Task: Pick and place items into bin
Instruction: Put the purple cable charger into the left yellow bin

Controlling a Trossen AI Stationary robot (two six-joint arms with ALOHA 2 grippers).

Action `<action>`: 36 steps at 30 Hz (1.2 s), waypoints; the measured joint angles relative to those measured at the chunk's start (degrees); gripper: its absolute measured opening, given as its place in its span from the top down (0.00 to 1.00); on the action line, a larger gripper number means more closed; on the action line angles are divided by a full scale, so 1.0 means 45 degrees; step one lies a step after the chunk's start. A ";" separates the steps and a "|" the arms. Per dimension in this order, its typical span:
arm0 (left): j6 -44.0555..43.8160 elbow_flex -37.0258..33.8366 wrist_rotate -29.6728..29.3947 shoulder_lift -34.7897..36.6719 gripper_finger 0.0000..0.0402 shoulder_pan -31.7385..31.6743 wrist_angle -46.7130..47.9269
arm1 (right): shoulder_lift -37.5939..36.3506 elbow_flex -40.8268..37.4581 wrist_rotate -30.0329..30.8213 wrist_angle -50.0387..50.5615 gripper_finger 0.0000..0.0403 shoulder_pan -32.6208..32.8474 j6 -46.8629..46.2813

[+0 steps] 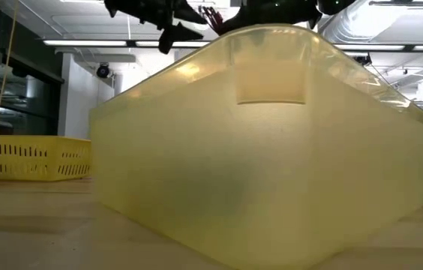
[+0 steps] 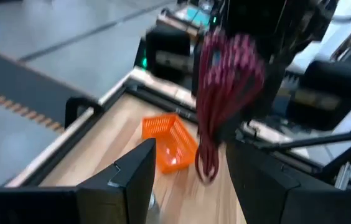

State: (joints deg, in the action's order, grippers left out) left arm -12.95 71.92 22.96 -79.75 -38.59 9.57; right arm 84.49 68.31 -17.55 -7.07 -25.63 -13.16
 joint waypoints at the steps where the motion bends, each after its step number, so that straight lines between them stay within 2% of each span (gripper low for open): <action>1: -0.0062 0.0000 0.0000 0.0000 0.55 -0.0004 -0.0184 | 0.0000 0.0000 -0.0004 0.0052 0.97 0.0005 0.0021; 11: -0.0198 0.0000 -0.0307 0.0000 0.55 -0.0005 -0.0867 | 0.0000 0.0000 -0.0530 0.0025 0.97 0.0004 0.0265; 21: -0.0191 -0.0005 0.1689 0.0005 0.55 -0.0005 -0.2206 | -0.0005 0.0000 -0.1502 -0.0170 0.97 0.0015 0.0274; 30: -0.0229 -0.0005 0.1792 0.0005 0.55 -0.0005 -0.2218 | -0.0005 0.0000 -0.1640 -0.0151 0.97 0.0015 0.0271; 33: -0.0233 -0.0005 0.1792 0.0005 0.61 -0.0005 -0.2219 | -0.0005 0.0000 -0.1626 -0.0131 0.97 0.0010 0.0270; 36: -0.0238 -0.0005 0.1797 0.0005 0.74 -0.0001 -0.2221 | -0.0005 0.0000 -0.1616 -0.0107 0.96 0.0010 0.0270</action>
State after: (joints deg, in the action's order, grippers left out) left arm -14.02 71.90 31.05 -79.72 -38.59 -0.43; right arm 84.47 68.31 -24.82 -7.55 -25.58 -11.94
